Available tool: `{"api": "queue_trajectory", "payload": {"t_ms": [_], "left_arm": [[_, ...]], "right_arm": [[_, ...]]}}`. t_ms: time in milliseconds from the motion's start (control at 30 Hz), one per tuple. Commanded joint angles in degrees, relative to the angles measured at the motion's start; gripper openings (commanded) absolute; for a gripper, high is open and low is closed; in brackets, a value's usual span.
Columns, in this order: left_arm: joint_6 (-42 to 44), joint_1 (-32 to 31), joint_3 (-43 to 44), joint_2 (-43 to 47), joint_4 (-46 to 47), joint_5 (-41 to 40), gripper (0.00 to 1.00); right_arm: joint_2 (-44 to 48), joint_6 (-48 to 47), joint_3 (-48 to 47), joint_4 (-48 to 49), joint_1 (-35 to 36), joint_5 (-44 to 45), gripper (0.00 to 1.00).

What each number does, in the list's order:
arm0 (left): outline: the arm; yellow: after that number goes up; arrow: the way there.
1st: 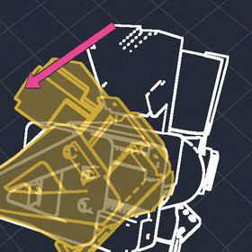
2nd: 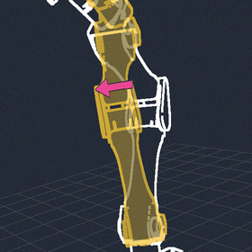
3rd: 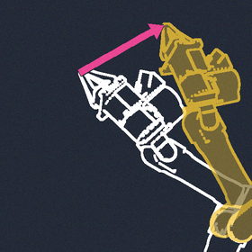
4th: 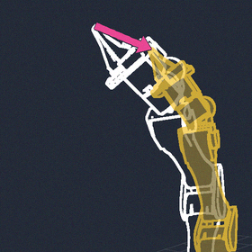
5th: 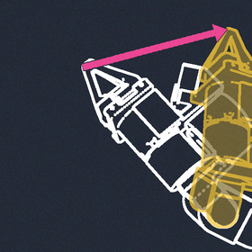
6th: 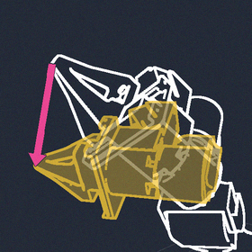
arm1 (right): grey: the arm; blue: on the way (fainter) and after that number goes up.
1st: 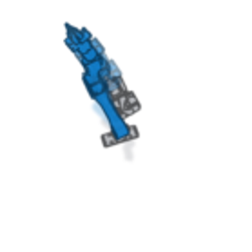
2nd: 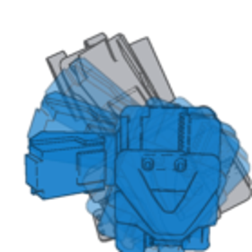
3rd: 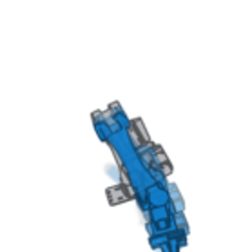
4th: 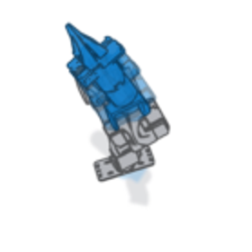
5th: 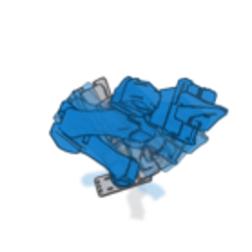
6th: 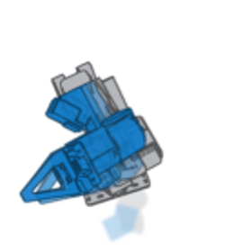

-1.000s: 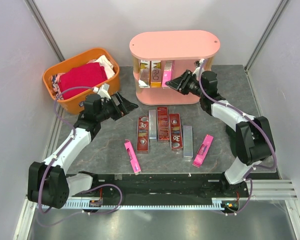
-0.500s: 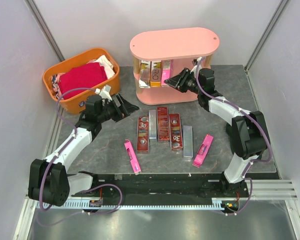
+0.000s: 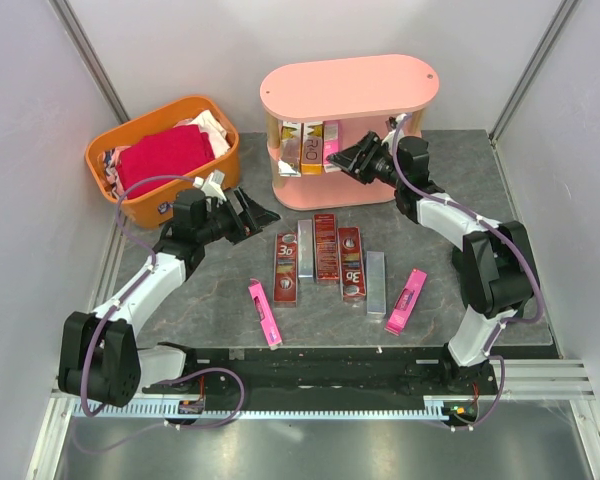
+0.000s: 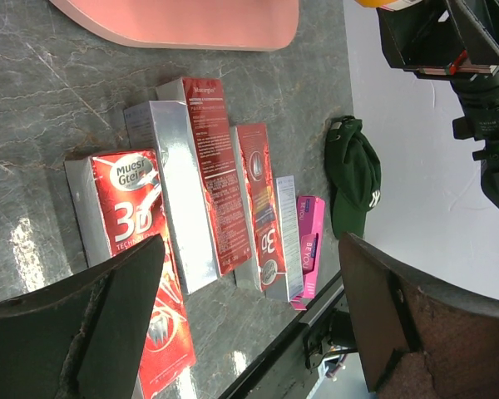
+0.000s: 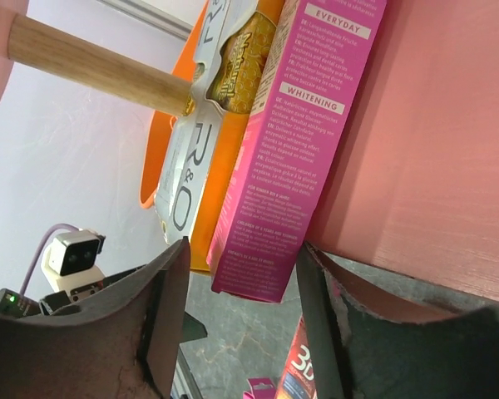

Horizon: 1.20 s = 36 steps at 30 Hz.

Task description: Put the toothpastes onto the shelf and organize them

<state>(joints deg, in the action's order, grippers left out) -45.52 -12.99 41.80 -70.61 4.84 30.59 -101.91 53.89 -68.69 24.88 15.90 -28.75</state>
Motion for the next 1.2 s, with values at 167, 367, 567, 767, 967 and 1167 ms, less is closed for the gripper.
{"api": "queue_trajectory", "payload": {"t_ms": [167, 367, 567, 767, 967, 1167], "left_arm": [[-0.4, -0.4, -0.5, -0.4, 2.4, 1.6, 0.92], [-0.4, -0.6, -0.4, -1.1, 2.5, 1.8, 0.92], [-0.4, -1.1, -0.1, -2.0, 2.7, 1.8, 0.92], [-0.2, -1.2, 0.1, -2.3, 2.7, 1.9, 0.92], [-0.2, -1.2, 0.4, -3.0, 2.7, 2.2, 0.92], [0.6, -1.2, 0.9, -3.9, 2.1, 2.5, 0.92]], "right_arm": [[2.4, -0.7, -1.0, -2.1, -0.3, 5.4, 0.78], [5.2, -3.5, 0.6, -6.4, -0.2, 8.6, 0.95], [6.4, -4.2, 2.0, -6.8, -0.1, 8.7, 0.98], [6.9, -4.1, 3.3, -6.0, -0.1, 7.7, 0.98], [9.0, -3.6, 5.7, -4.2, 0.0, 6.8, 0.98], [11.4, -3.6, 8.3, -4.6, 0.2, 5.3, 0.98]]}}
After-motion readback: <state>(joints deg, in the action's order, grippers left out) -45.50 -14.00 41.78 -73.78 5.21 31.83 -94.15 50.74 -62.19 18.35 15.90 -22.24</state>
